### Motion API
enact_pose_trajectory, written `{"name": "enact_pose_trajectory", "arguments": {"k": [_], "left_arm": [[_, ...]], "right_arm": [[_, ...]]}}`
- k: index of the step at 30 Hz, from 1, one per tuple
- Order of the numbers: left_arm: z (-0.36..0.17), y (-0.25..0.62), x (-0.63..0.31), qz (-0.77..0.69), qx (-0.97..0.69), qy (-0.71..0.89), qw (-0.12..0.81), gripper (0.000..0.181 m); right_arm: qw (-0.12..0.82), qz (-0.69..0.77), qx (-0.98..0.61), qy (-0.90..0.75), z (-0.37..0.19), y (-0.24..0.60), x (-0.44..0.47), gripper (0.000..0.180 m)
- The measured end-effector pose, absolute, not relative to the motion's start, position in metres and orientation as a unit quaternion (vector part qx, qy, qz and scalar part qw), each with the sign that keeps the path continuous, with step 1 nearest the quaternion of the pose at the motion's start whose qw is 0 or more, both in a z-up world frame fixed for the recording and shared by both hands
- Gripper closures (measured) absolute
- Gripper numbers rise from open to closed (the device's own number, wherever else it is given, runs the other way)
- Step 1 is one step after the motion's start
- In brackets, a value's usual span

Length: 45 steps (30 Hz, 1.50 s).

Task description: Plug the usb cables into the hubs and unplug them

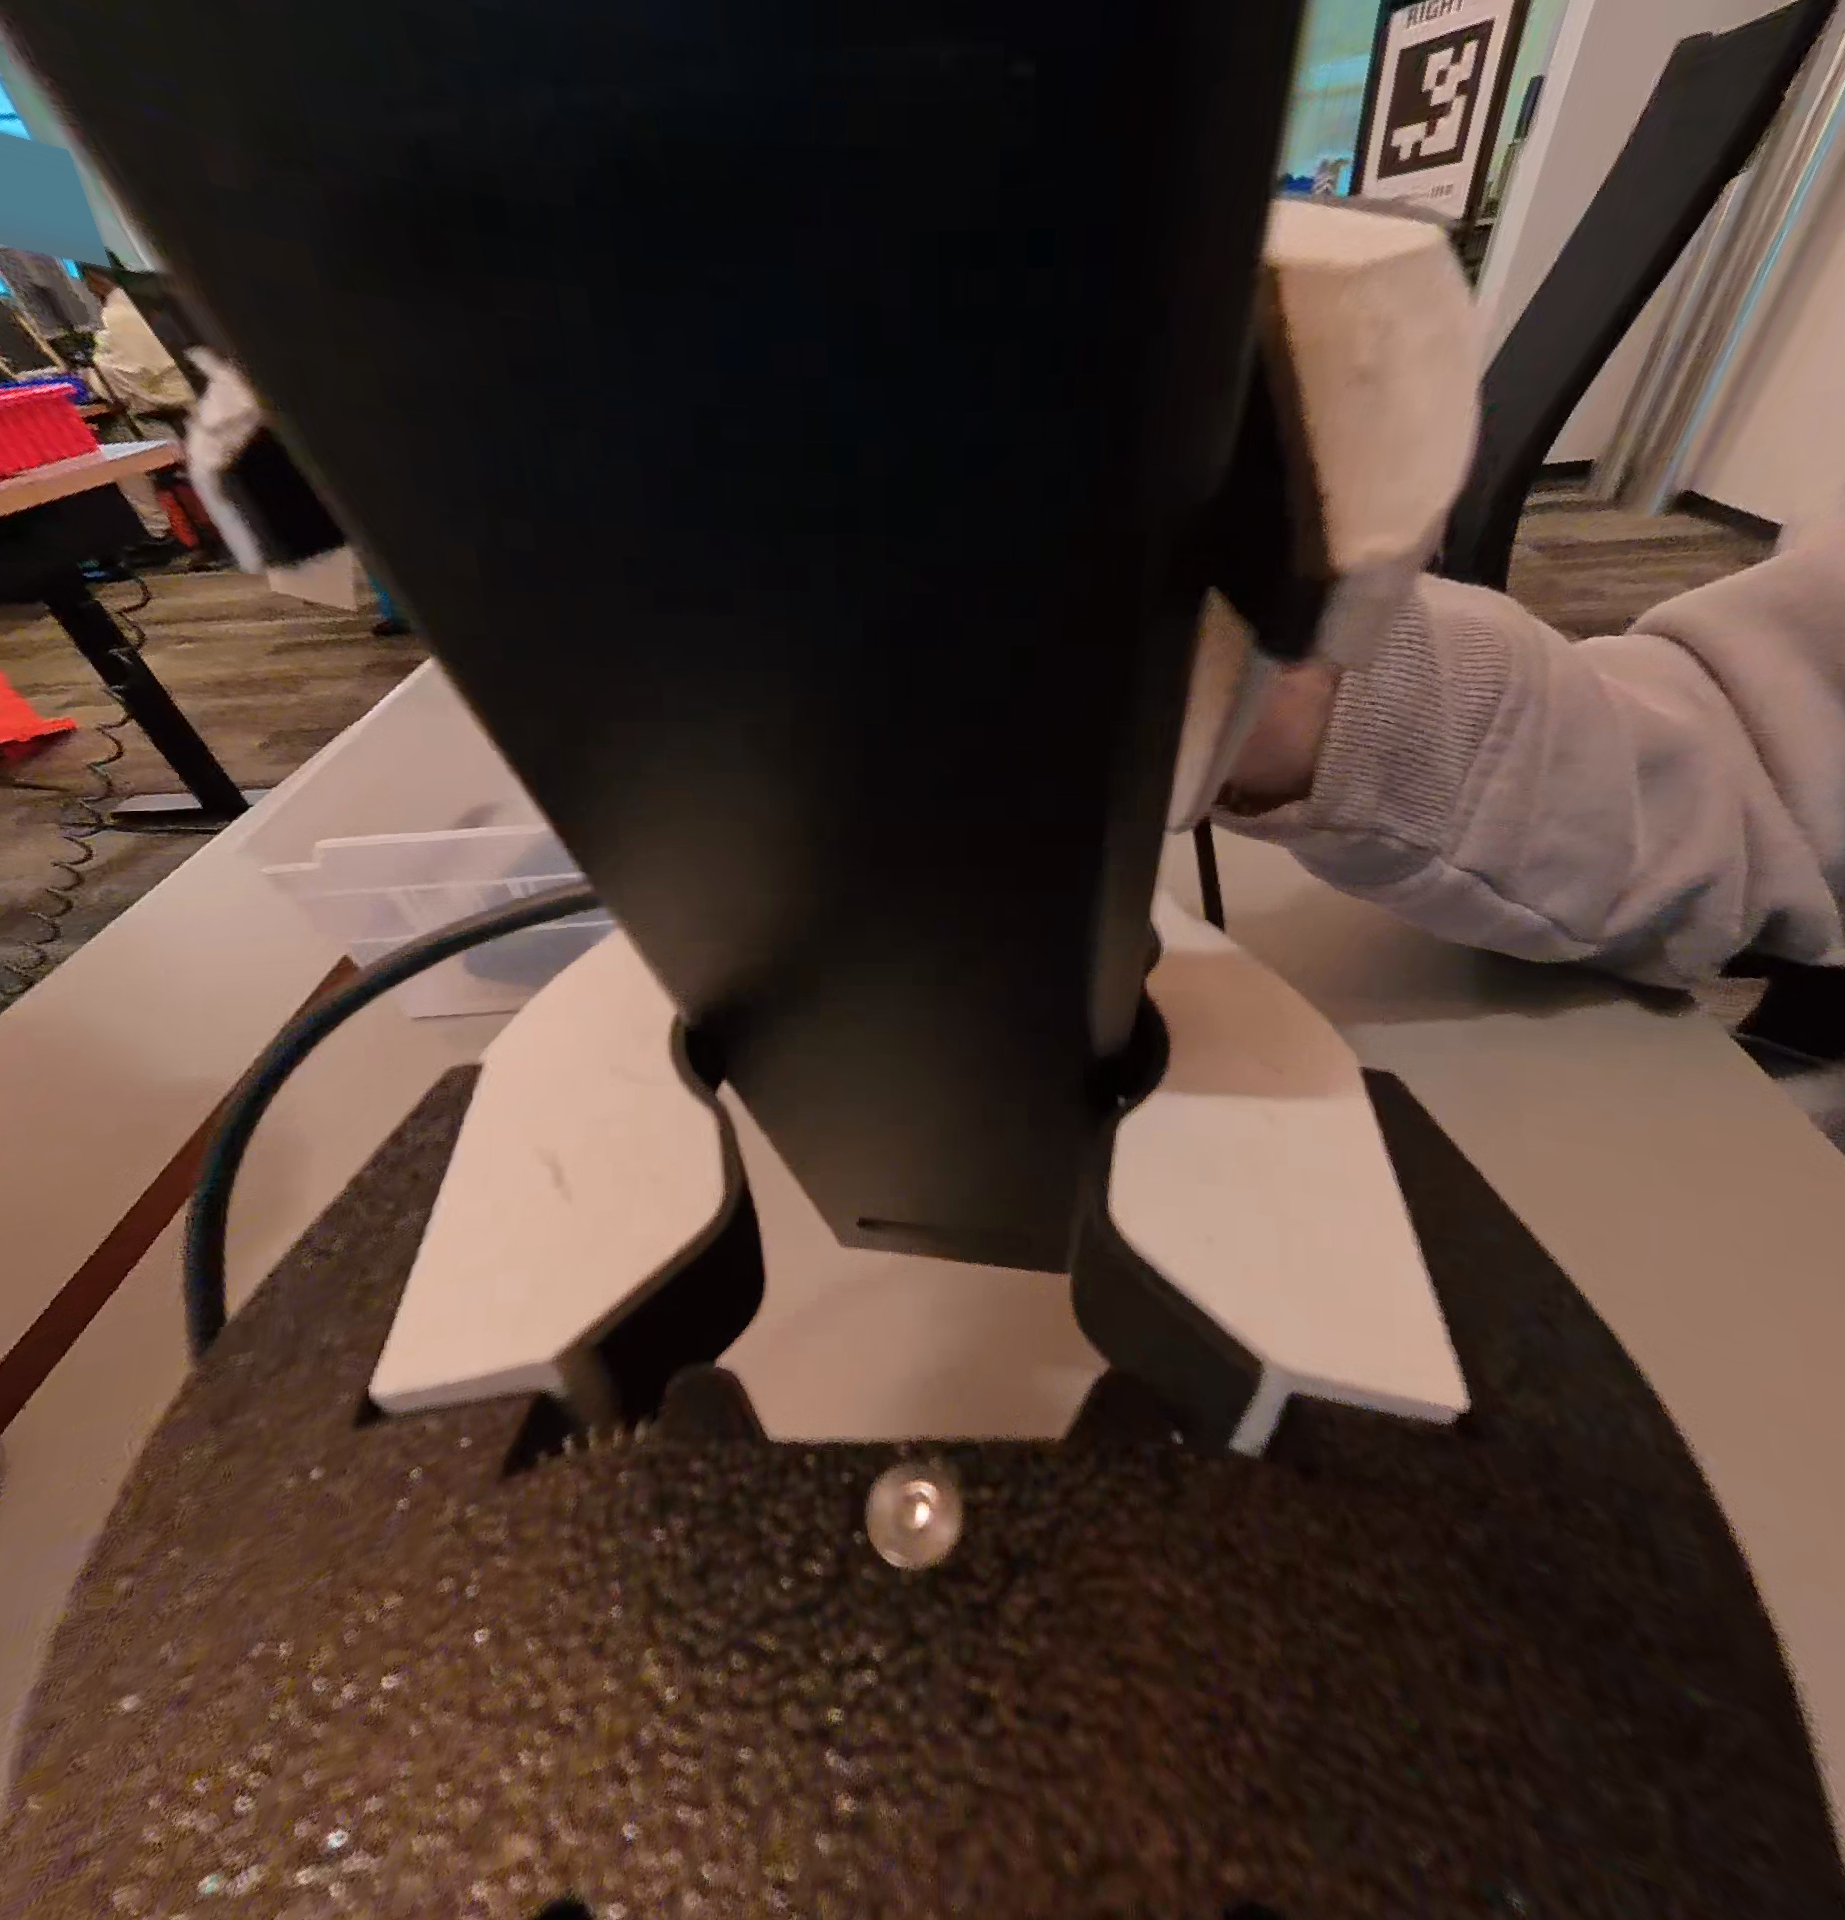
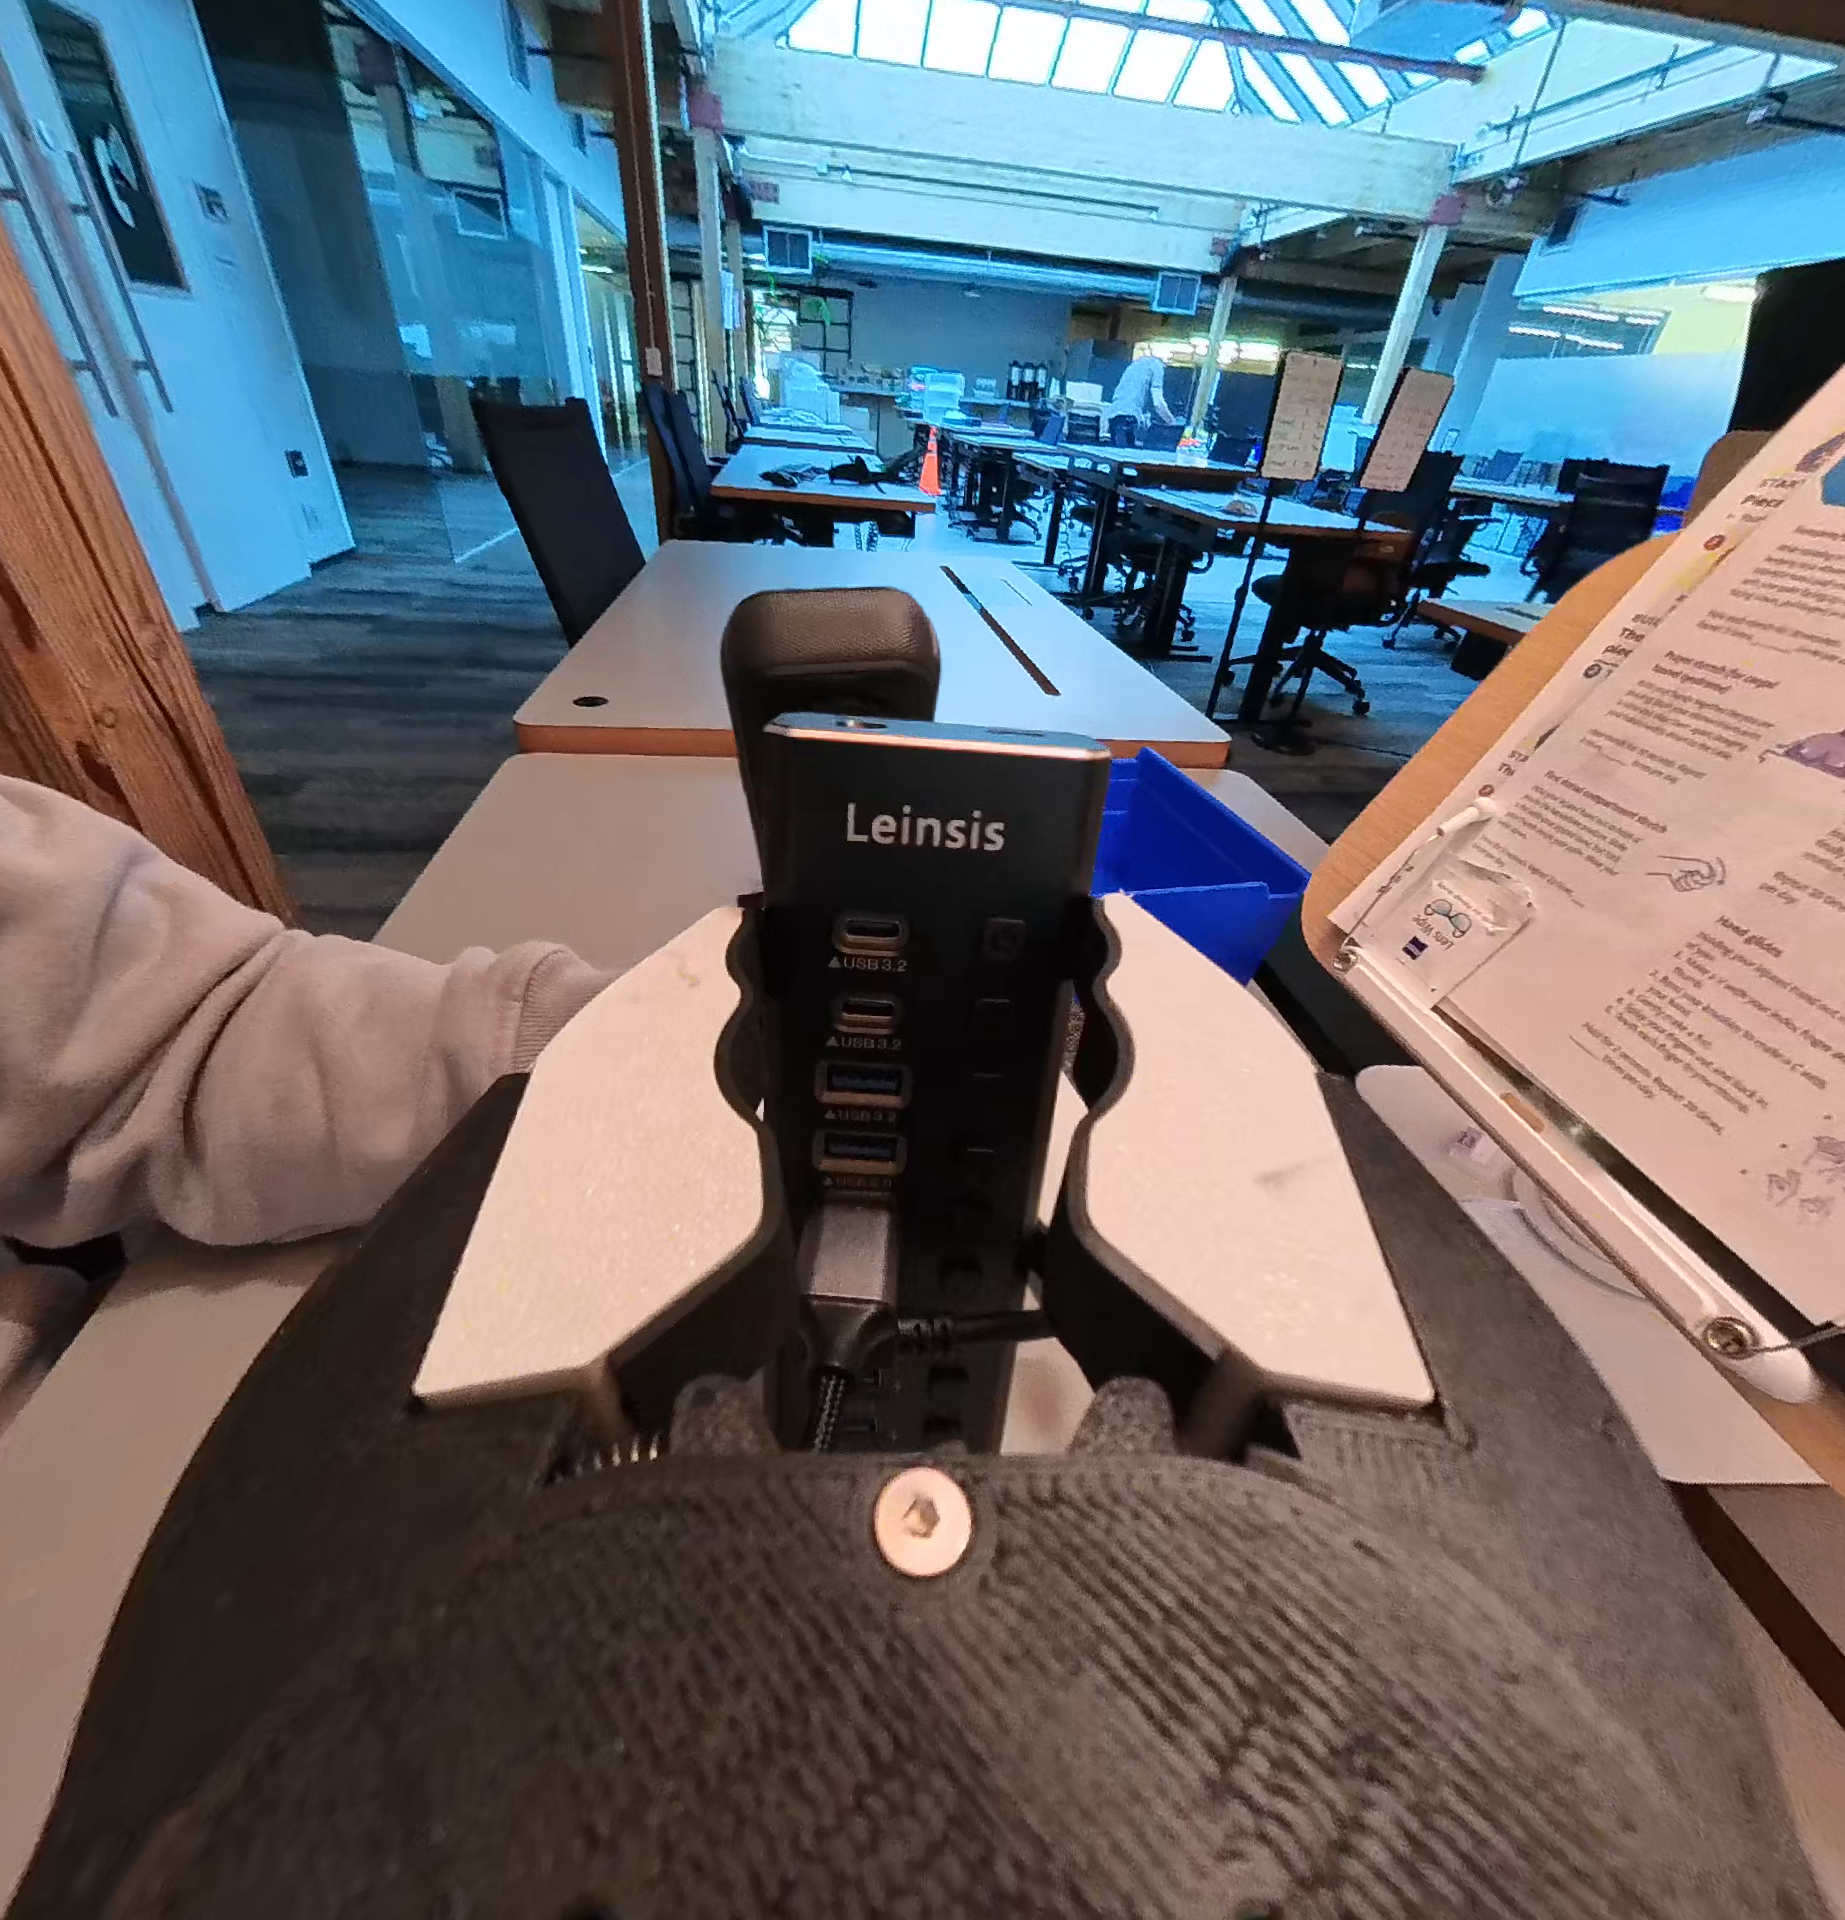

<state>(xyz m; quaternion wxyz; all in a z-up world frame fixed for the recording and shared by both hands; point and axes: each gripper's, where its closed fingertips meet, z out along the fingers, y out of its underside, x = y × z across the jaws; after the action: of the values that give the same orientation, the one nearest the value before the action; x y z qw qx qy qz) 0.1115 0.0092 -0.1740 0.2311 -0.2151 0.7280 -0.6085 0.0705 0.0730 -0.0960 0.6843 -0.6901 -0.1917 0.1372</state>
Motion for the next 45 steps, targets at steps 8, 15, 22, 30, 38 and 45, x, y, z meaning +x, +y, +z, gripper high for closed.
{"name": "enact_pose_trajectory", "arguments": {"k": [8,15,22,30,38,45], "left_arm": [[-0.171,0.023,0.119,-0.620,-0.212,0.704,0.274,0.107],[-0.164,0.047,0.117,-0.595,-0.214,0.703,0.324,0.108],[-0.165,0.043,0.117,-0.580,-0.203,0.713,0.338,0.108],[-0.173,0.040,0.118,-0.573,-0.196,0.722,0.334,0.108],[-0.184,0.037,0.119,-0.581,-0.189,0.725,0.318,0.108],[-0.195,0.039,0.121,-0.564,-0.210,0.741,0.299,0.108]], "right_arm": [[0.670,0.043,-0.710,-0.211,-0.098,0.056,0.091,0.122],[0.614,0.016,-0.752,-0.240,-0.116,0.046,0.094,0.132],[0.596,0.041,-0.758,-0.264,-0.131,0.058,0.079,0.163],[0.569,0.056,-0.778,-0.261,-0.141,0.055,0.080,0.162],[0.510,0.068,-0.818,-0.258,-0.158,0.049,0.086,0.163],[0.507,0.056,-0.820,-0.261,-0.161,0.054,0.087,0.163]]}}
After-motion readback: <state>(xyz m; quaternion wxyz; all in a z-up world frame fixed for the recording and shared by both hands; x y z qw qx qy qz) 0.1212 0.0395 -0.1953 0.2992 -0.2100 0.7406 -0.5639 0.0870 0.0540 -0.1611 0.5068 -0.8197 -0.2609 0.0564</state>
